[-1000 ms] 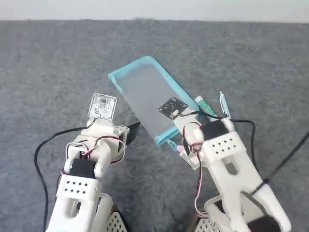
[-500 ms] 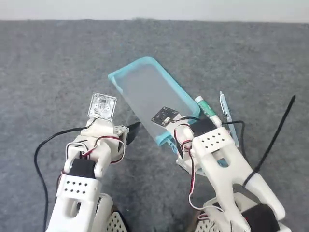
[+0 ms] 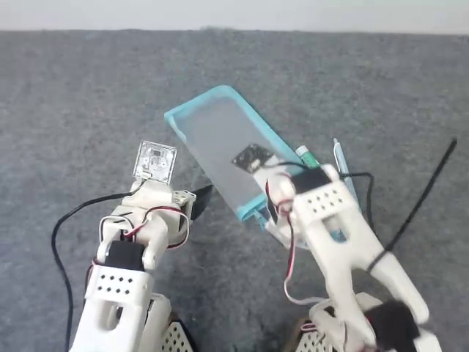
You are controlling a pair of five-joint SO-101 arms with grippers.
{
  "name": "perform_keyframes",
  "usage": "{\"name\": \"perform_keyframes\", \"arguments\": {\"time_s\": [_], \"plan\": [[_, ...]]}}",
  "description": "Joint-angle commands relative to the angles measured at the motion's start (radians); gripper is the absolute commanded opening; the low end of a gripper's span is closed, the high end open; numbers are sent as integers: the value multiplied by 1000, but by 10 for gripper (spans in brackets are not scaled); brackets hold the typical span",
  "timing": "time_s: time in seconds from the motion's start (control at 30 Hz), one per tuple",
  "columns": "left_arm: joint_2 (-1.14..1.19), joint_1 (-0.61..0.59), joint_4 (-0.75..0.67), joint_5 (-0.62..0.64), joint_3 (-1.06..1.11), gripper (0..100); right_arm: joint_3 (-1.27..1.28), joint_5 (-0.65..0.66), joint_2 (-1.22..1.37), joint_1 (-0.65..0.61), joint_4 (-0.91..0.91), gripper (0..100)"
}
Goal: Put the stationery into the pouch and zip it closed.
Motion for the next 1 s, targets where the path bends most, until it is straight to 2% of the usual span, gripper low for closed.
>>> {"name": "perform_keyframes", "arguments": {"time_s": [0.0,0.13,0.3,0.57,0.73,0.97], "plan": [[-17,-44,-34,6,-19,295,-155,-26,102,-2,-21,326],[-15,-95,-66,5,-16,295,-219,-48,211,-16,-25,305],[-15,-89,-69,5,-16,295,-308,-78,302,-35,-114,306],[-15,-97,-68,5,-15,295,-575,-106,473,-73,38,305],[-15,-97,-68,5,-15,295,-514,-104,412,-62,96,303],[-15,-91,-64,5,-13,295,-238,-34,226,-122,58,303]]}}
